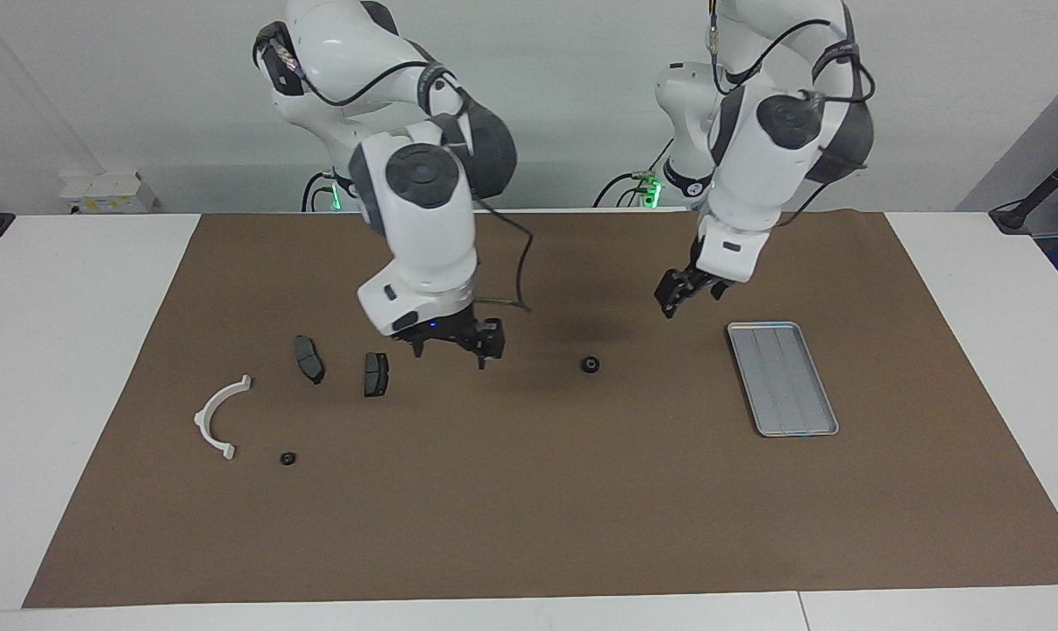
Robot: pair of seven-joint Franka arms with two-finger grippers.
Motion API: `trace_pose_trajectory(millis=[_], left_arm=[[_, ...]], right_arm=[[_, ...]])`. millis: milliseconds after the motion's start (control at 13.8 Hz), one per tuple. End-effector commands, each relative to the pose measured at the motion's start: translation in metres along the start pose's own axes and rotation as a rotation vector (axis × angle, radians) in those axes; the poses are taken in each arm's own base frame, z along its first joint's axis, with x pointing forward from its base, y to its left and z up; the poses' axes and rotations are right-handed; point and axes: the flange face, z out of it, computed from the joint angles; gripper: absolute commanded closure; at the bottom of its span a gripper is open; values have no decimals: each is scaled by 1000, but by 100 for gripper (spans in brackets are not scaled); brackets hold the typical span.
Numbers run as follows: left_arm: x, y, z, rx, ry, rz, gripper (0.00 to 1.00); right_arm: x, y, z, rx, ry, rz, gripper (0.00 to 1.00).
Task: Pick bearing gear from pile to tray
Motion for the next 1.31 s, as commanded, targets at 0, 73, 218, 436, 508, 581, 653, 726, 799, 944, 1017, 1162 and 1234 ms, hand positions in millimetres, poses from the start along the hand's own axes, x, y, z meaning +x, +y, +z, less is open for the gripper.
trace_pose_trajectory(millis=[0,73,218,436,508,581,653,726,799,944,1017,1162,1234], left_arm=[[-21,39,71,33,-23,-15,0],[-27,60,103,32,-13,-54,0],[-31,76,131,5,16,-73,0],[-39,78,156,21,8,-60,0],[-39,77,158,21,8,-60,0],[-40,75,161,21,9,-62,0],[-43,75,166,18,12,-62,1],[-45,75,169,15,13,-61,1],[-52,76,174,17,12,-52,2],[-59,79,177,19,10,-58,2],[-60,80,177,19,10,-64,4],[-61,81,177,18,11,-70,8],[-61,81,177,18,11,-70,10]], right_arm=[[29,96,31,17,-19,-186,0],[35,127,43,19,-8,-218,0],[46,169,77,12,27,-242,0],[56,197,130,8,57,-232,0],[59,199,140,10,53,-230,0],[60,198,148,11,54,-227,0],[62,196,157,13,51,-223,0],[64,196,164,14,57,-223,0],[66,195,172,16,65,-223,0],[67,201,190,19,83,-216,0],[64,203,199,20,85,-214,0],[60,204,211,20,89,-212,0],[58,205,215,20,79,-211,0]])
